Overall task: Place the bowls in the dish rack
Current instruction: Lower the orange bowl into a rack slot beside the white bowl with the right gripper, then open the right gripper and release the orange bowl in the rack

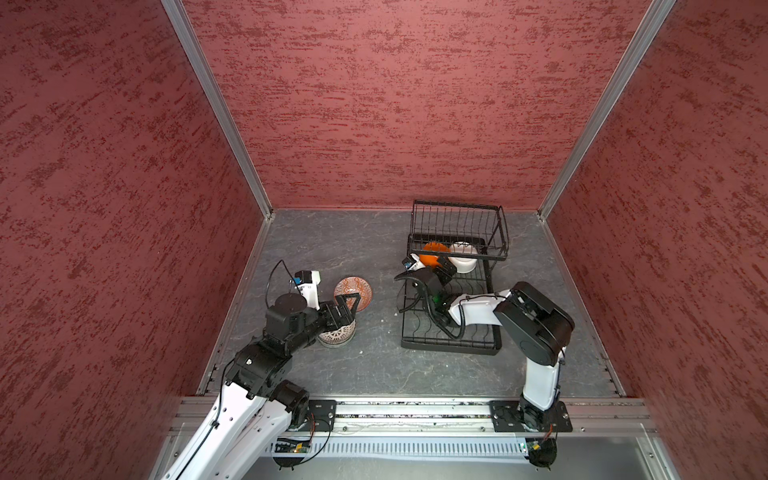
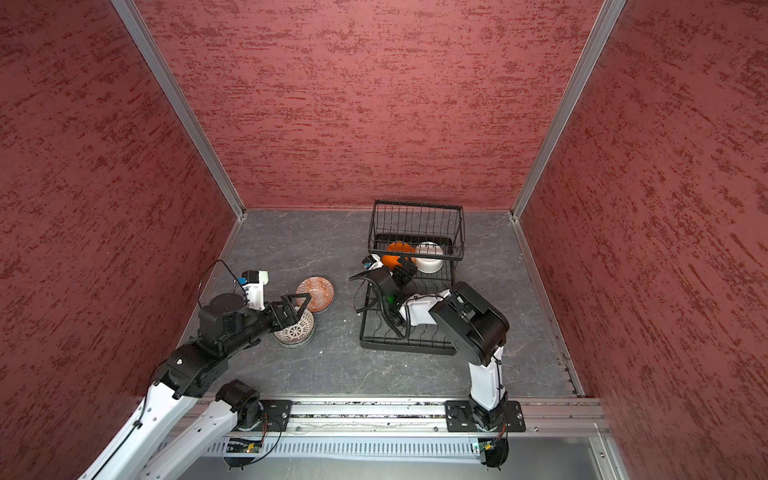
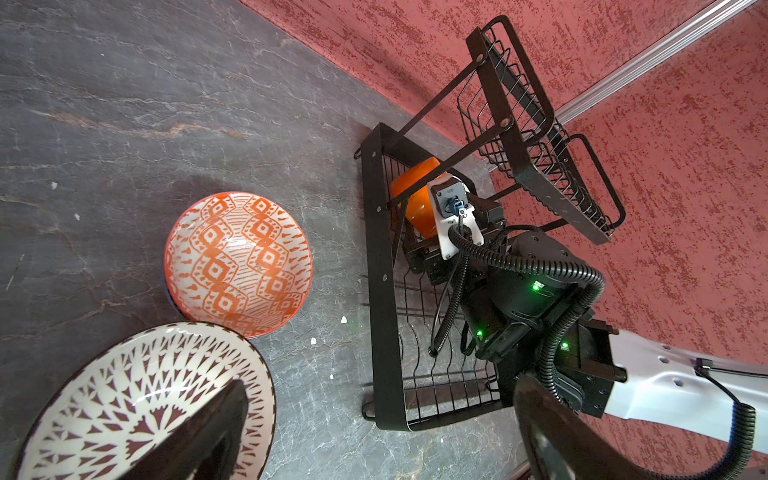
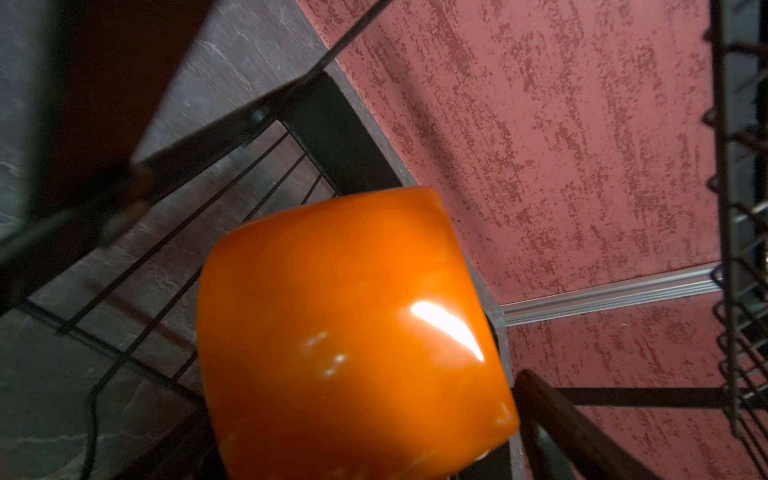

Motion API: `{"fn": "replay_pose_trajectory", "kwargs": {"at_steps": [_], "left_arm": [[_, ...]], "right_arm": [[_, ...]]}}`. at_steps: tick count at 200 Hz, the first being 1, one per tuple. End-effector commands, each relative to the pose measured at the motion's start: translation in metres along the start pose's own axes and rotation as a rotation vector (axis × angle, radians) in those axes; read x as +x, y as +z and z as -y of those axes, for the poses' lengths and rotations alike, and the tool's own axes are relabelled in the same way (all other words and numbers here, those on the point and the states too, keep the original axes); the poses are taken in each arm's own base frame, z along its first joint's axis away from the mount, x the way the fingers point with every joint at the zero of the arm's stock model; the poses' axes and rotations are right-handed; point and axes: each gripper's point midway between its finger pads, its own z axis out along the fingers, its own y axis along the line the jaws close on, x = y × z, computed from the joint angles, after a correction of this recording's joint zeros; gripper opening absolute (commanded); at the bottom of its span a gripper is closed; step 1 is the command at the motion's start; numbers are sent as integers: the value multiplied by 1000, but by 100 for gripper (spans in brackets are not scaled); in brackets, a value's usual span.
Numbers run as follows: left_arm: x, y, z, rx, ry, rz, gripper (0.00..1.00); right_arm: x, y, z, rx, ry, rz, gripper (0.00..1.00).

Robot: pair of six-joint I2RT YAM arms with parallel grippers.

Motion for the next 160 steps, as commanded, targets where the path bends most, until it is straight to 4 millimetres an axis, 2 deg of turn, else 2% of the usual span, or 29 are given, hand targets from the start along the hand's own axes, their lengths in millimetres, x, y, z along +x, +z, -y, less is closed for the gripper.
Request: {"fn": "replay_pose_trajectory", "kwargs": {"at_steps": [1, 59, 160], "left_arm": [[0, -2, -2, -6, 2, 7, 100], [0, -2, -3, -7, 2, 6, 100], [3, -5, -8, -18, -2, 7, 100]], "right_arm": [[-27, -7, 18, 3, 144, 45, 98], [-33, -8, 18, -30, 223, 51, 99], [-32, -6, -4, -123, 242, 48, 99]]}}
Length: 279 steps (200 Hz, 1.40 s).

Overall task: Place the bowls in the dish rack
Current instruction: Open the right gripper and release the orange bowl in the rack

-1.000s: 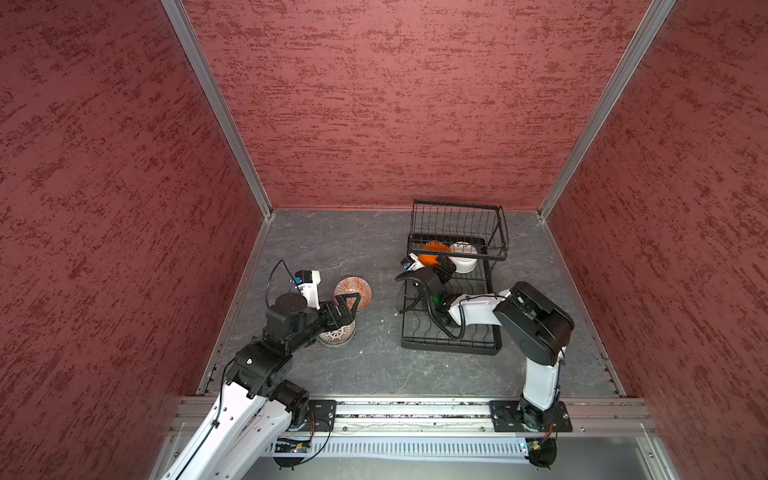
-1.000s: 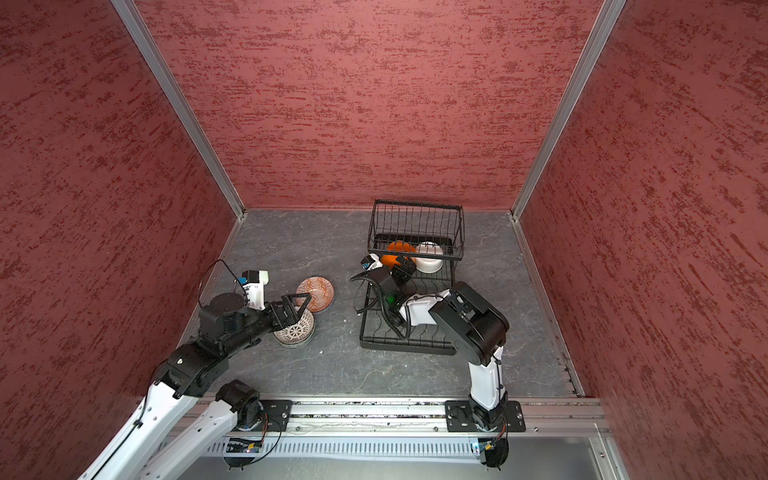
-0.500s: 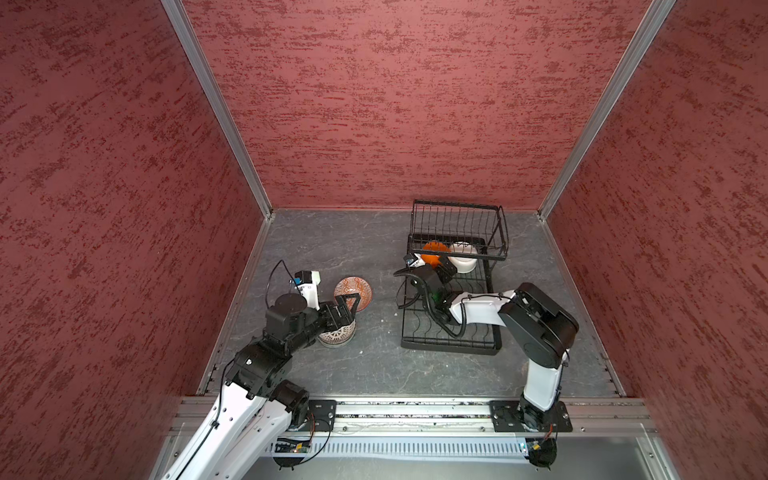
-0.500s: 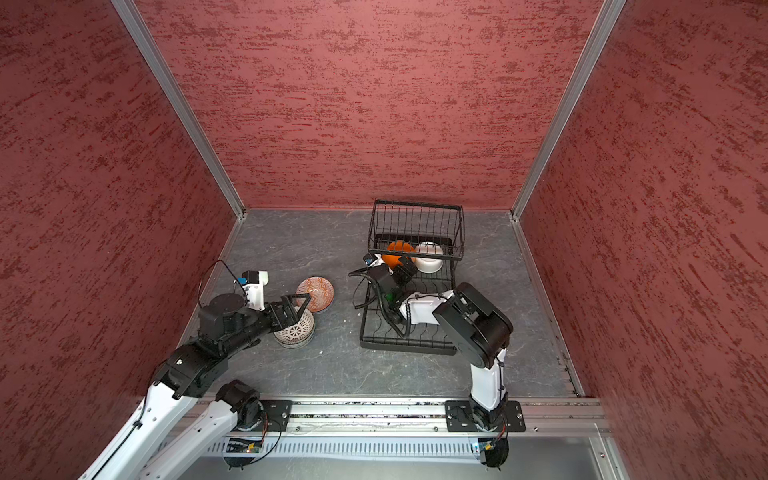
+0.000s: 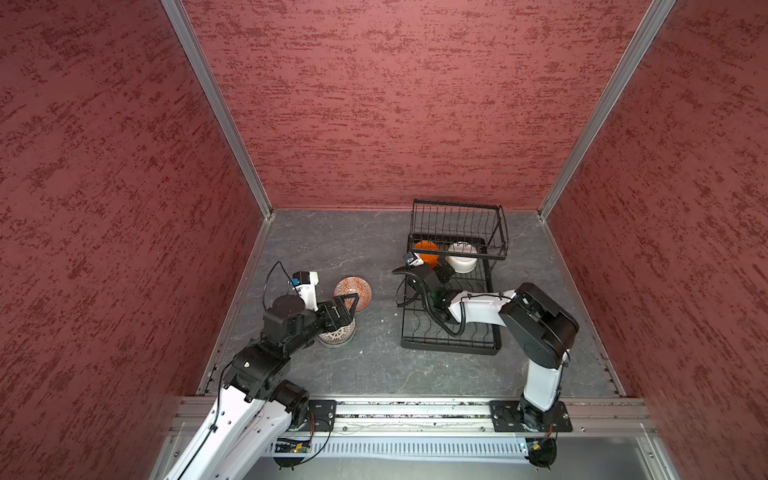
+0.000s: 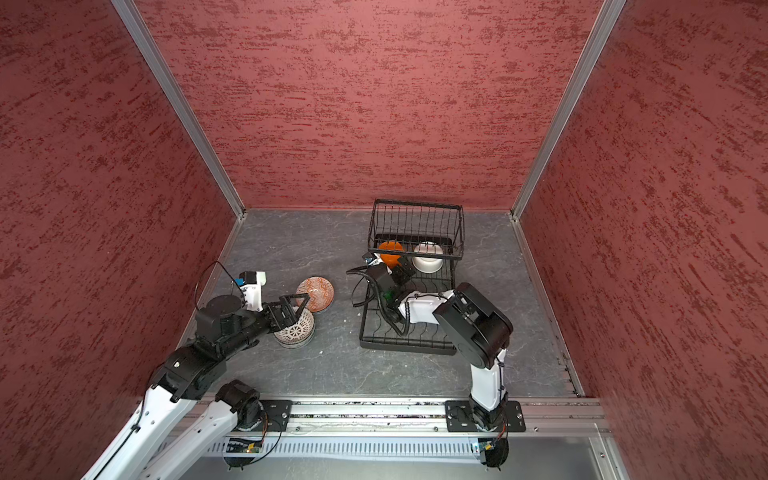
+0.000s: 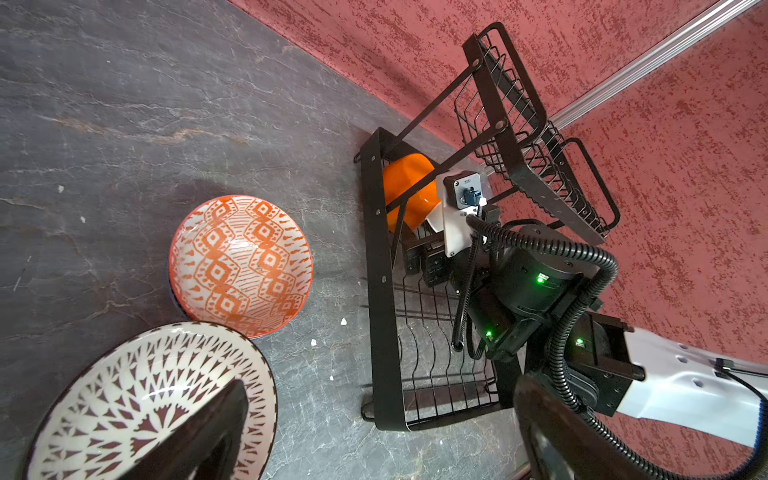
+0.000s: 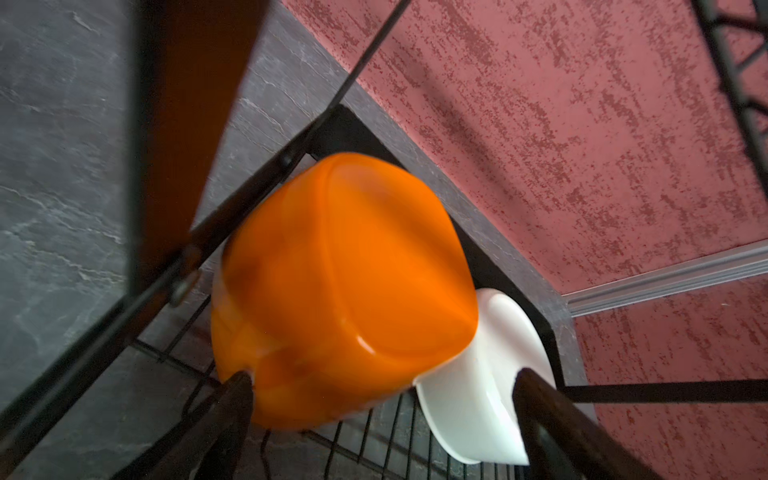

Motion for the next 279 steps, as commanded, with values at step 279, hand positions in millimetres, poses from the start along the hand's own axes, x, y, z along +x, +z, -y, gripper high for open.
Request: {"fn": "replay_pose_trajectory", "kwargs": {"at_steps": [279], "left_arm": [[6, -10, -22, -102, -21, -4, 99]], "right_arm": [[-7, -27, 8, -100, 183, -1, 98]]}}
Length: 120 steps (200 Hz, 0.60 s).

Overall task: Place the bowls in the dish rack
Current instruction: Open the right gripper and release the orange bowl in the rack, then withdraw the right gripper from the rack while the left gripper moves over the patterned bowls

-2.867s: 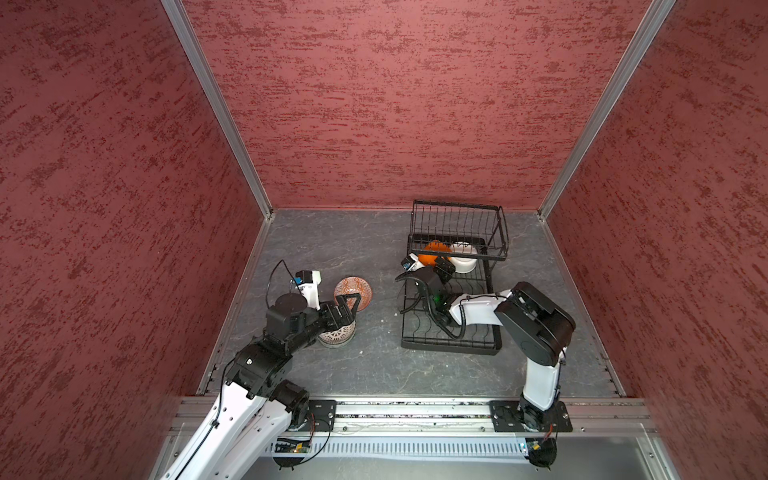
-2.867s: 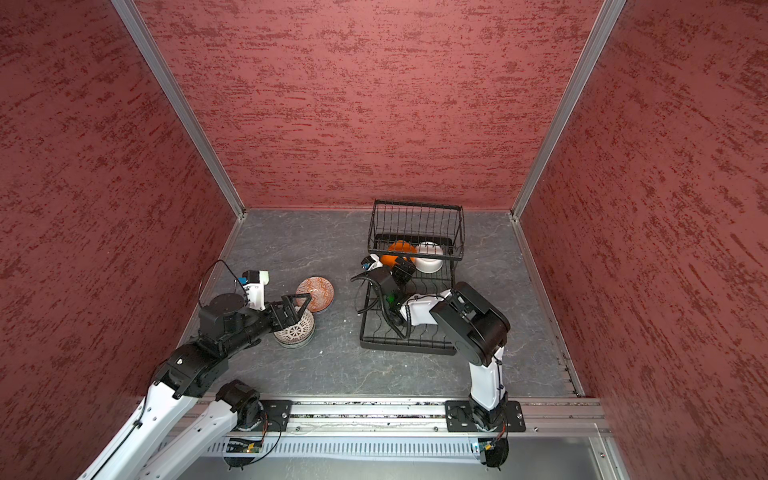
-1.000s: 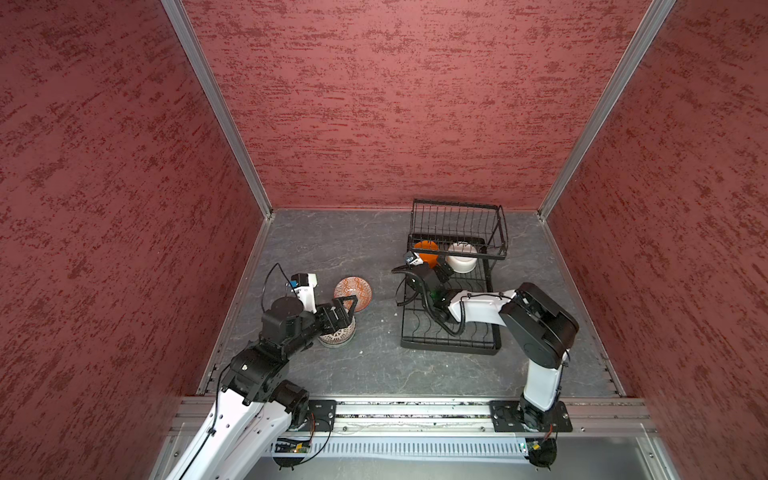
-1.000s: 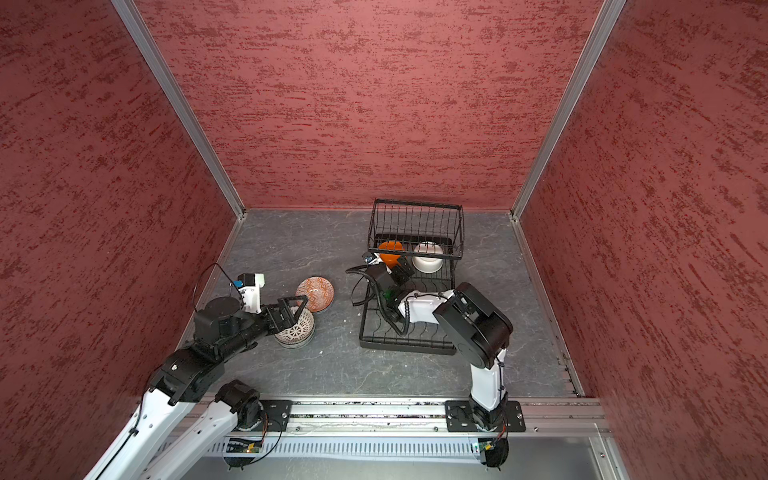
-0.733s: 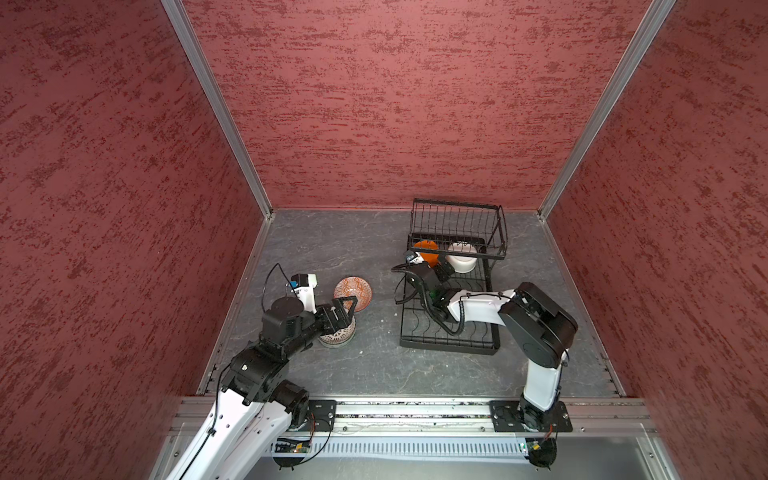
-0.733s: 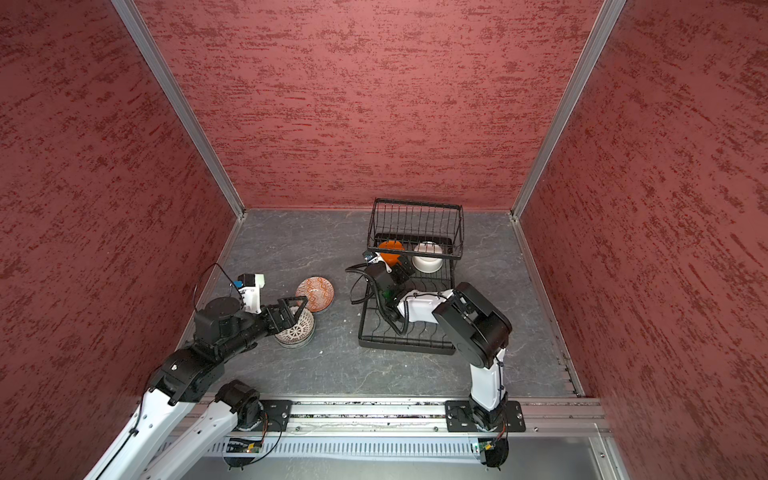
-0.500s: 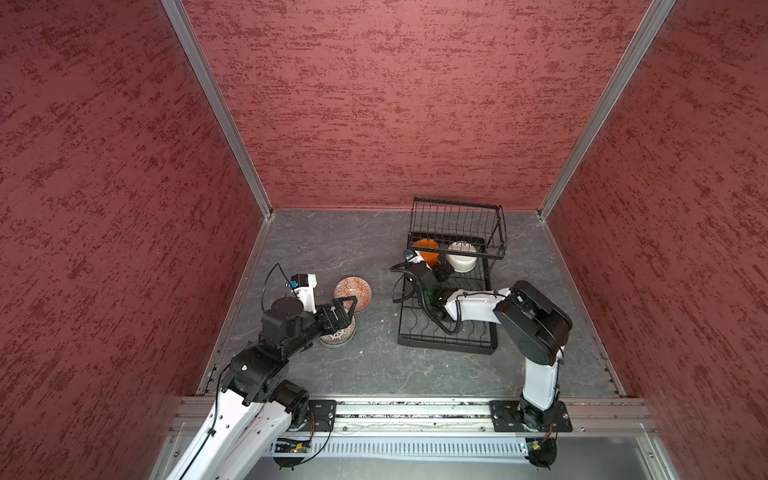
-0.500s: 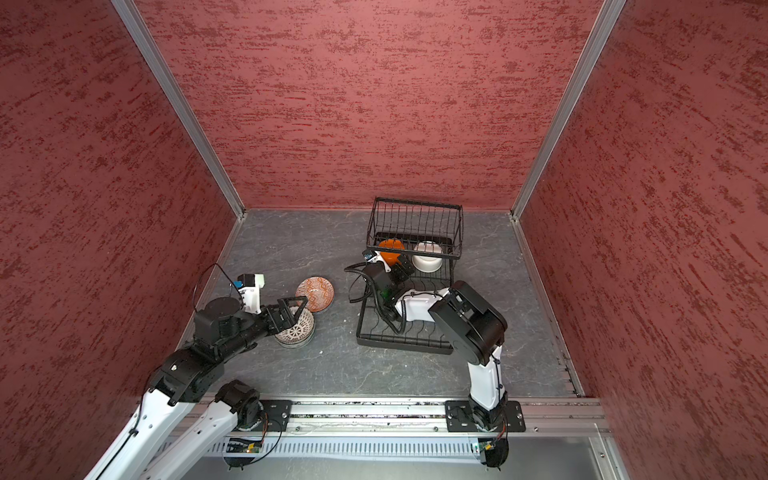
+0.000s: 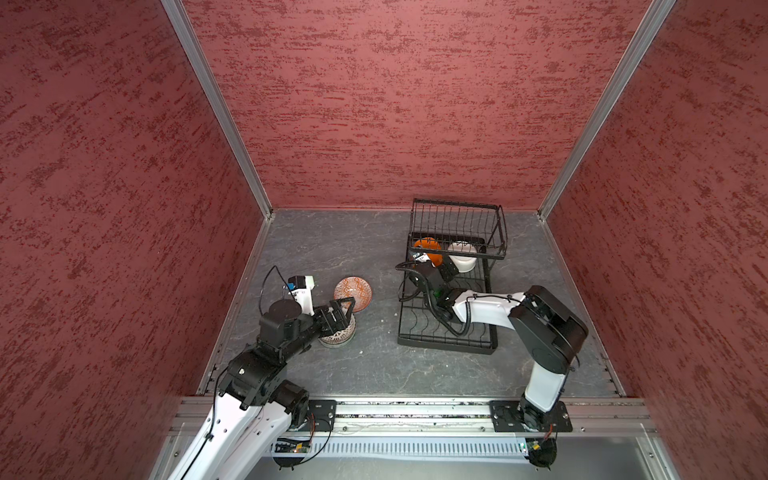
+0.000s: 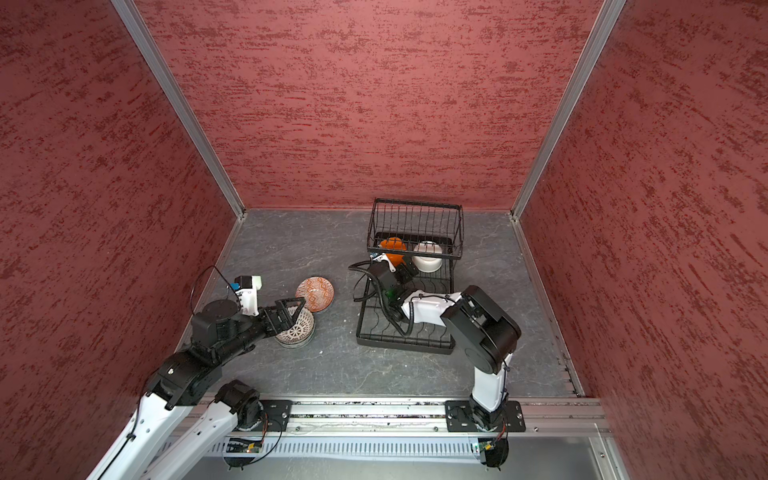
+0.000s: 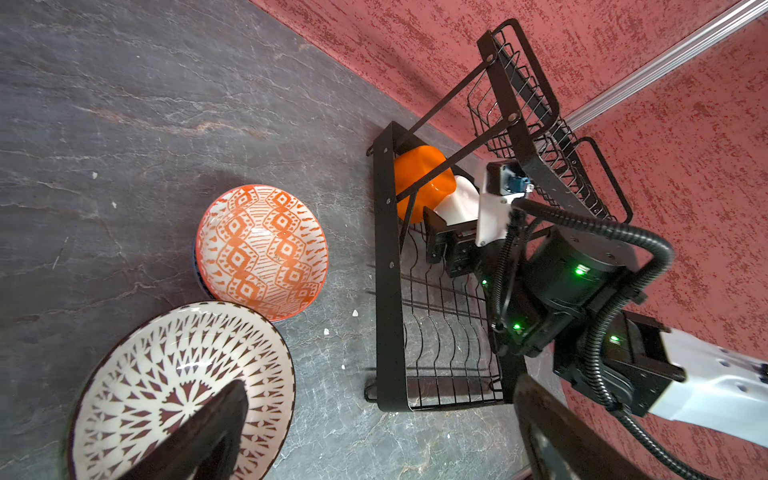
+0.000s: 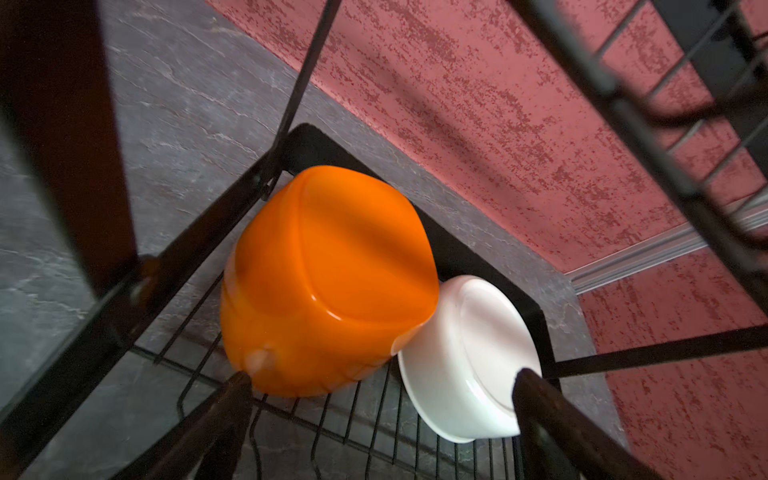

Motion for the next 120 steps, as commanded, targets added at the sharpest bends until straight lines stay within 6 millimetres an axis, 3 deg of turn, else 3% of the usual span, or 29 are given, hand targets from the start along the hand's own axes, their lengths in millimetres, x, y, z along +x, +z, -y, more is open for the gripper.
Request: {"fn": "replay_pose_trajectory", "kwargs": {"at_steps": [1, 120], "left_arm": [[1, 0, -11, -61, -9, -6, 100], [1, -3, -33, -250, -67, -91, 100]], "right_arm": [[4, -13, -10, -108, 41, -21, 99], [15, -71, -52, -557, 57, -99, 98]]}}
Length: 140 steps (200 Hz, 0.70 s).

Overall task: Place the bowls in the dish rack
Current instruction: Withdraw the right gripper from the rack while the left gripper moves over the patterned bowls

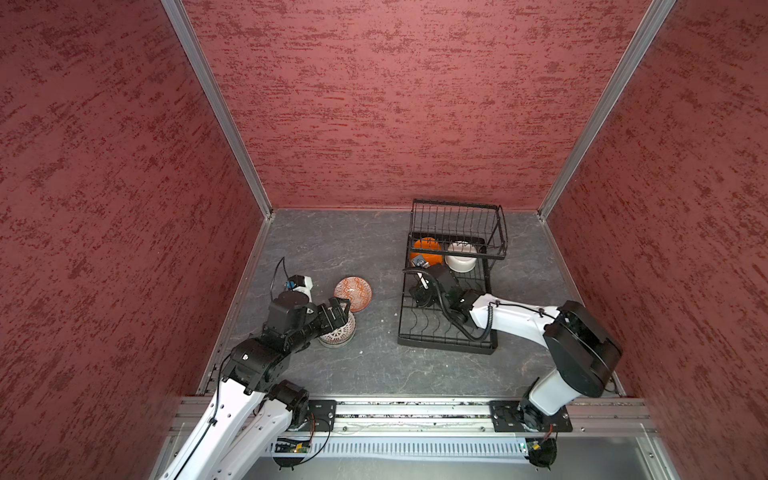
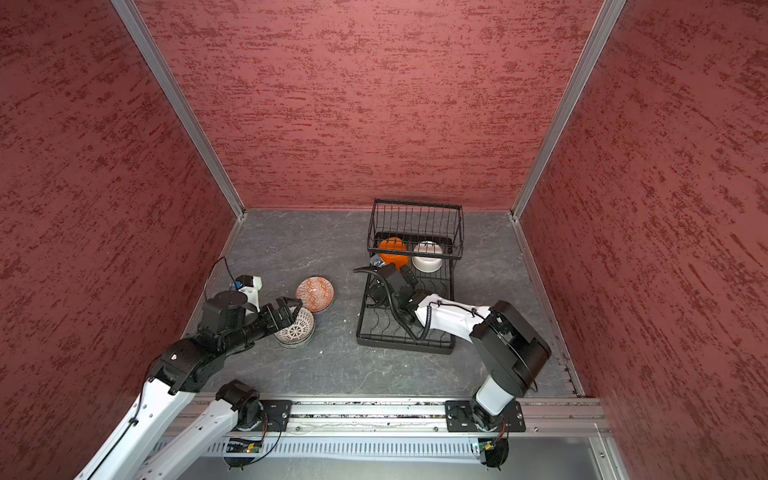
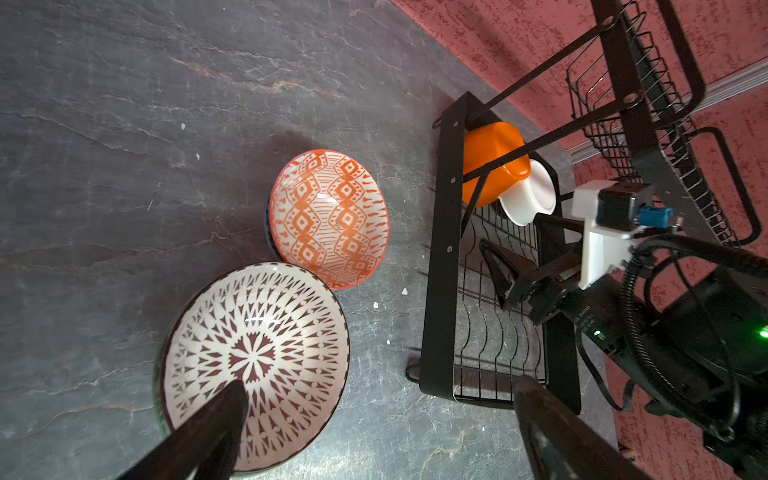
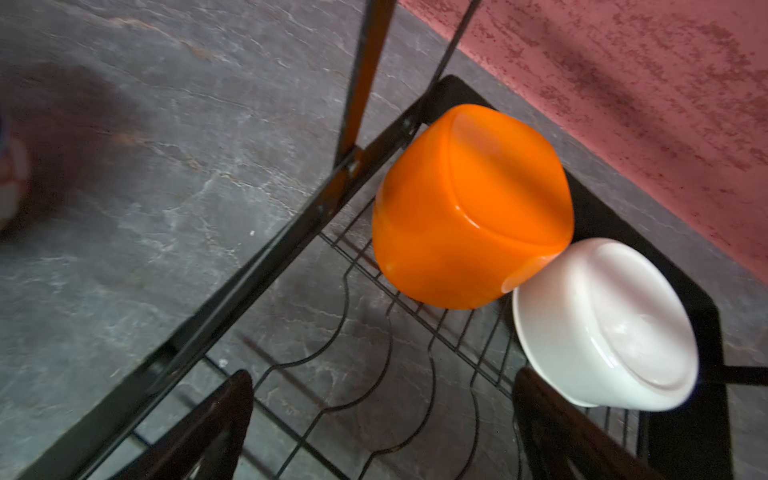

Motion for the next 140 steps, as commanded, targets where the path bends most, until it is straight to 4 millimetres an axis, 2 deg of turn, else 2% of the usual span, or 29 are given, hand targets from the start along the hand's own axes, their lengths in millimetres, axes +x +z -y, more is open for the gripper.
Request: {"fn": "replay_pose_trajectory", "kwargs": {"at_steps": [1, 33, 80, 110, 115, 140], "left_arm": [[-4, -5, -7, -53, -20, -2, 100], [-1, -3, -16, -110, -35, -31, 100], [4, 5, -27, -163, -47, -70, 100], [7, 9, -41, -235, -55, -98, 100], [7, 9, -43, -251, -59, -104, 100], [9, 12, -49, -291, -67, -140, 100]], "right_arm": [[1, -14, -20, -132, 15, -19, 98], [5, -23, -34, -224, 32, -46, 98], [0, -38, -46, -323, 76, -43, 98], [-6, -47, -42, -319, 126, -31, 98], [-14, -56, -38, -316, 142, -4, 98], [-24, -72, -32, -323, 210, 29, 98]]}}
